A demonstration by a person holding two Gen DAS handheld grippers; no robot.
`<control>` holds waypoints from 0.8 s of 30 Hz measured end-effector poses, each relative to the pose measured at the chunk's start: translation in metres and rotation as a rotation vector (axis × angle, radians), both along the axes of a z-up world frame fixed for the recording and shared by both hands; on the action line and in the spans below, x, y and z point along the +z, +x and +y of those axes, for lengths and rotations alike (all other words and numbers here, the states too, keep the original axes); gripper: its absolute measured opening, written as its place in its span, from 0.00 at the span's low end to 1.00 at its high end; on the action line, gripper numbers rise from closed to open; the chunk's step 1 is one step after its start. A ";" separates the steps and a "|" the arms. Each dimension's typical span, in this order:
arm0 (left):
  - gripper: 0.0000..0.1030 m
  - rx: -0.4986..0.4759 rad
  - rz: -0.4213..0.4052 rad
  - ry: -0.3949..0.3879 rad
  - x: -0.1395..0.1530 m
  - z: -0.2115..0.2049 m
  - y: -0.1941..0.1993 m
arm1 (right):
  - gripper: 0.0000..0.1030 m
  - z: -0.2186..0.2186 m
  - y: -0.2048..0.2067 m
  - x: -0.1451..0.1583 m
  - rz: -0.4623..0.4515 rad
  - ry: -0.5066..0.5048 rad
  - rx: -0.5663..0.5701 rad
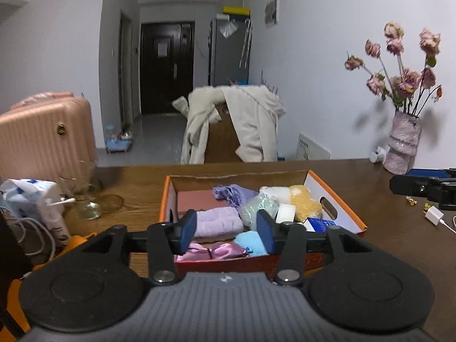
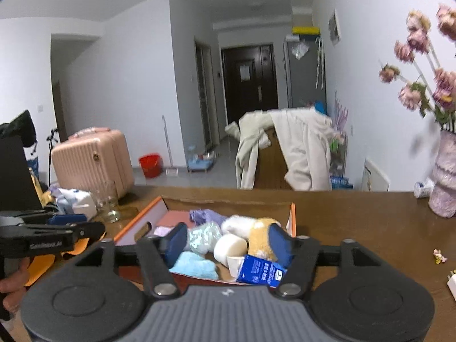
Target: Organize soft objects
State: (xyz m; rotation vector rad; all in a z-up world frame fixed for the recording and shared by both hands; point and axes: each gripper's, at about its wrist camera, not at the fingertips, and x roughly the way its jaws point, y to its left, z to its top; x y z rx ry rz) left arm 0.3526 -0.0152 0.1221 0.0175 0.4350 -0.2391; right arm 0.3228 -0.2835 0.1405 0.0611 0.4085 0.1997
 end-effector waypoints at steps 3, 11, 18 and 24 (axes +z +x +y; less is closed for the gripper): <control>0.77 0.020 -0.100 -0.004 -0.002 0.008 -0.030 | 0.86 0.007 -0.027 -0.007 -0.093 -0.004 -0.027; 0.84 0.013 -0.187 -0.001 -0.018 0.021 -0.090 | 0.93 0.018 -0.082 -0.038 -0.206 0.053 -0.065; 0.90 0.023 -0.226 -0.022 -0.019 0.027 -0.137 | 0.93 0.030 -0.122 -0.042 -0.229 0.040 -0.061; 0.96 0.023 -0.237 0.004 -0.023 0.026 -0.180 | 0.94 0.036 -0.161 -0.048 -0.212 0.040 -0.069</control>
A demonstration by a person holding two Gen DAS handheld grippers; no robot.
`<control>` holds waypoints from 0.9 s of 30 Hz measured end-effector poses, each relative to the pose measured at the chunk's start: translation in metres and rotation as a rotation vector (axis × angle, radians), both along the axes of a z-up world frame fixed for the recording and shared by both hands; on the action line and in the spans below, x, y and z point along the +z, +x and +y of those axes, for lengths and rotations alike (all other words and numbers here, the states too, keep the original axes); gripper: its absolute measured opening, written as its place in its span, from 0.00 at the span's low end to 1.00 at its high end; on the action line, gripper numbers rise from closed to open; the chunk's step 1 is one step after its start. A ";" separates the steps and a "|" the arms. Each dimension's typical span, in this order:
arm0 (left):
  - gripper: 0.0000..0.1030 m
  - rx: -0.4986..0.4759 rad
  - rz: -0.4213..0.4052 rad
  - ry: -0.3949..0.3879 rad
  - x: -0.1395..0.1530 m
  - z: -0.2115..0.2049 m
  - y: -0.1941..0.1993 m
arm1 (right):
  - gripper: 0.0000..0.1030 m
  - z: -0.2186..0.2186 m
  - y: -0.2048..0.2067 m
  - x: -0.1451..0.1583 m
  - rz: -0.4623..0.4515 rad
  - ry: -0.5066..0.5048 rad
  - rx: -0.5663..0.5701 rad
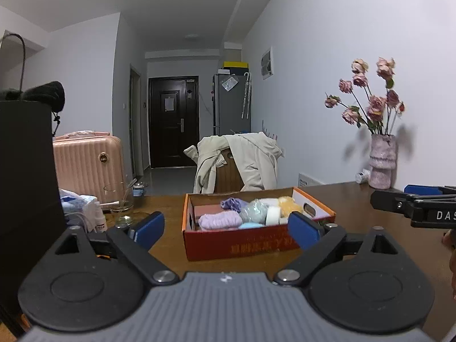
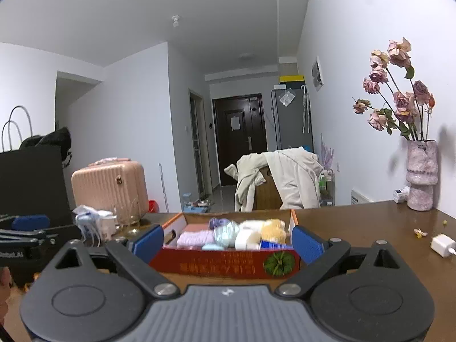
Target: Organize soft objects
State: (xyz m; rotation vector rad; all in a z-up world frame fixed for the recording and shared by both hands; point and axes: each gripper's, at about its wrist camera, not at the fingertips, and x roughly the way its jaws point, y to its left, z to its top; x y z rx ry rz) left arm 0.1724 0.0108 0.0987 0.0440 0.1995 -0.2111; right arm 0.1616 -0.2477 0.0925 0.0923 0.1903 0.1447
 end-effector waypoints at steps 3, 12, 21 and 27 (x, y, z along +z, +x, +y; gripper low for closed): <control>0.98 0.002 0.018 -0.004 -0.003 0.001 -0.021 | 0.94 0.004 -0.021 -0.005 -0.002 -0.010 -0.007; 1.00 0.021 0.029 -0.046 -0.036 0.017 -0.087 | 0.99 0.023 -0.095 -0.029 -0.026 -0.031 0.005; 1.00 0.017 0.069 -0.063 -0.074 0.026 -0.130 | 1.00 0.044 -0.154 -0.064 -0.008 -0.056 0.054; 1.00 0.035 0.073 -0.032 -0.080 0.021 -0.134 | 1.00 0.047 -0.163 -0.080 0.030 -0.041 0.059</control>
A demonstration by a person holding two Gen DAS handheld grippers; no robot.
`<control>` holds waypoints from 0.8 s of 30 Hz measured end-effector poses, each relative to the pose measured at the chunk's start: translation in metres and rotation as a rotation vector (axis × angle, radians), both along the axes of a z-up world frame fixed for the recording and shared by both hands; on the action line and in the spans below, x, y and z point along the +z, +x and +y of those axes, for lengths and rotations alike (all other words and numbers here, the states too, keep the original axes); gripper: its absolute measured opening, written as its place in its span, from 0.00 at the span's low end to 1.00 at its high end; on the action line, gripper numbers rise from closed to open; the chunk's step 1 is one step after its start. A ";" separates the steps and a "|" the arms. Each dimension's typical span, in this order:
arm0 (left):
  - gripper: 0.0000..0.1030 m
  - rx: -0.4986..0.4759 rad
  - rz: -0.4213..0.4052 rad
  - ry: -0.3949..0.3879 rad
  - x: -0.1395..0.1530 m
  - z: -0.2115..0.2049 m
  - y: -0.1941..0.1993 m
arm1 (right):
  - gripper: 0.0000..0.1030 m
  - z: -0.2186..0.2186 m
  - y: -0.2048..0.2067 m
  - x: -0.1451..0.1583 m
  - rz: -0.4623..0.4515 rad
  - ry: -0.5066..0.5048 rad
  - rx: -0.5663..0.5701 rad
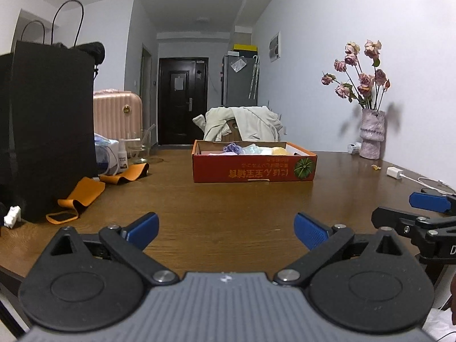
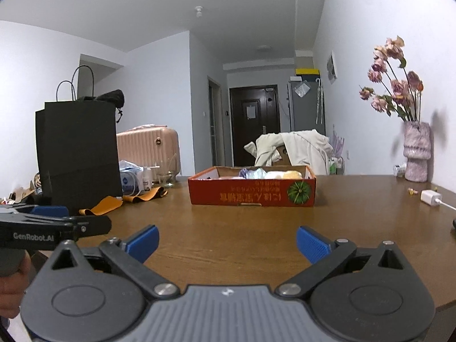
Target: Organize soft objects
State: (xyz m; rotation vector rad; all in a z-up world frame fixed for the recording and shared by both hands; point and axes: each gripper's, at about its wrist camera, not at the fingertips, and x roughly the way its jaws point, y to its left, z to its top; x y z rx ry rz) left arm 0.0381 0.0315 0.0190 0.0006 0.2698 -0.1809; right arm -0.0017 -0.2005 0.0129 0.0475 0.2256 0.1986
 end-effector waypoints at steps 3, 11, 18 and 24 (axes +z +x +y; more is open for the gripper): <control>1.00 -0.004 0.002 -0.008 -0.001 0.001 -0.002 | 1.00 -0.001 0.001 0.001 -0.004 0.003 -0.014; 1.00 0.008 0.000 -0.003 -0.002 0.000 -0.003 | 1.00 -0.002 0.002 0.001 0.004 0.020 -0.005; 1.00 0.011 0.003 -0.003 -0.002 0.000 -0.003 | 1.00 -0.003 0.000 0.002 -0.016 0.025 -0.016; 1.00 0.011 0.003 0.000 -0.003 -0.001 -0.003 | 1.00 -0.003 0.000 0.000 -0.011 0.029 -0.016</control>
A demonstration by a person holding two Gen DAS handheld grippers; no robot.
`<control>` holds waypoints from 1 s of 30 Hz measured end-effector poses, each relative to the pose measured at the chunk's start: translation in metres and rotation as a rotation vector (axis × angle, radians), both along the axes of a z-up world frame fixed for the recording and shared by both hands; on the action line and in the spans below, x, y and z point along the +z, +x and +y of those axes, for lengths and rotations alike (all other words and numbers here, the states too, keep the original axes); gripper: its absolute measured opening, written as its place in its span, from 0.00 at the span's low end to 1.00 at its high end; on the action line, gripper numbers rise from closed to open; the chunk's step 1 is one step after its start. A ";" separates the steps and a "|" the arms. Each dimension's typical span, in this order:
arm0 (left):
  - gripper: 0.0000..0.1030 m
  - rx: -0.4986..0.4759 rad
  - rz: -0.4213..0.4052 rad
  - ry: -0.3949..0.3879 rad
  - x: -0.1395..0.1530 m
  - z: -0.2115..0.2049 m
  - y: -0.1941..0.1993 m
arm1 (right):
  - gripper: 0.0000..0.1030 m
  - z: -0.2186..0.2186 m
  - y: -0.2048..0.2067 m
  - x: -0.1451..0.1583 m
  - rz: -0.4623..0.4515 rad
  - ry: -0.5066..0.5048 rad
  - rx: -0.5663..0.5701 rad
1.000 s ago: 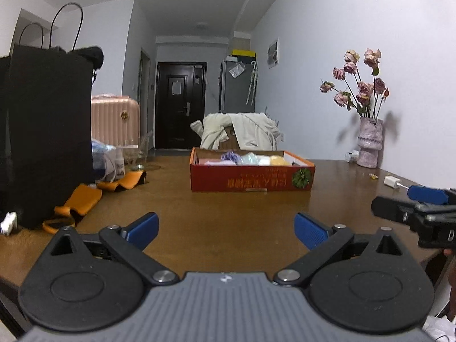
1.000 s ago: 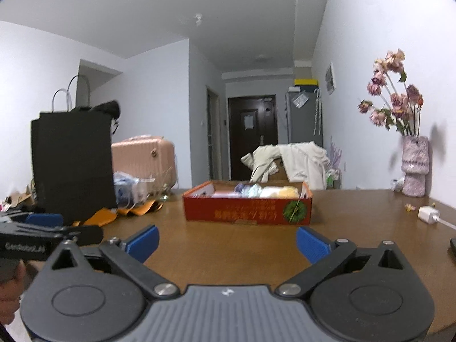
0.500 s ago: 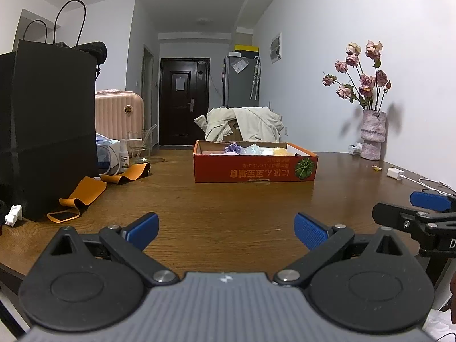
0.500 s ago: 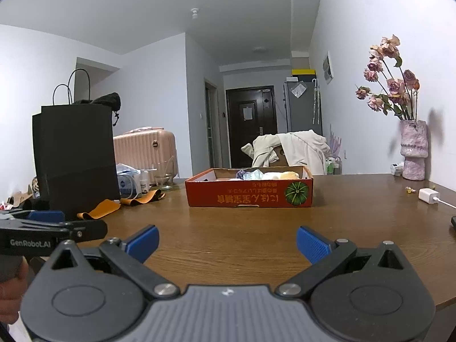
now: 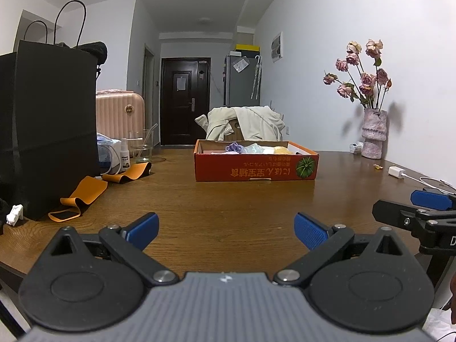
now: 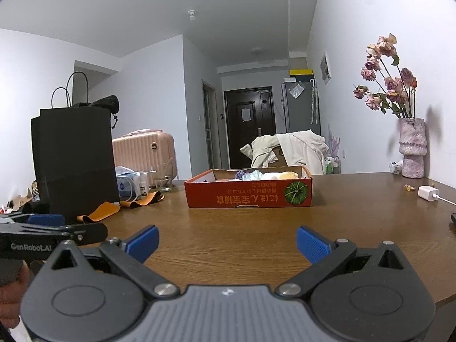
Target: Organize soft objects
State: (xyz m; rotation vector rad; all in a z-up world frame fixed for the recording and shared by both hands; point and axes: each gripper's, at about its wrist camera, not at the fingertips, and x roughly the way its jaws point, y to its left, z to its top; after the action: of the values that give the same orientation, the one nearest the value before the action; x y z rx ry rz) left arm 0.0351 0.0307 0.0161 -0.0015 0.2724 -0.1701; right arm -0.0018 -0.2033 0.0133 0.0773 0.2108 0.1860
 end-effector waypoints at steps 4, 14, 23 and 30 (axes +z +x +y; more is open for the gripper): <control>1.00 0.000 0.000 0.000 0.000 0.000 0.000 | 1.00 0.000 0.000 0.001 -0.002 -0.001 0.002; 1.00 -0.002 0.001 0.001 0.000 -0.001 0.000 | 1.00 0.001 0.000 -0.001 0.002 0.002 0.001; 1.00 0.000 -0.001 0.000 0.000 -0.002 -0.001 | 1.00 0.002 -0.001 0.001 -0.009 0.006 0.000; 1.00 0.001 0.000 0.001 0.001 -0.002 -0.001 | 1.00 0.002 -0.001 0.002 -0.010 0.003 -0.003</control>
State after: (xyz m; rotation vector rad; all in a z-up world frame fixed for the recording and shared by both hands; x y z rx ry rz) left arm 0.0338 0.0287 0.0167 -0.0002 0.2724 -0.1691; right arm -0.0026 -0.2012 0.0150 0.0800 0.2002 0.1841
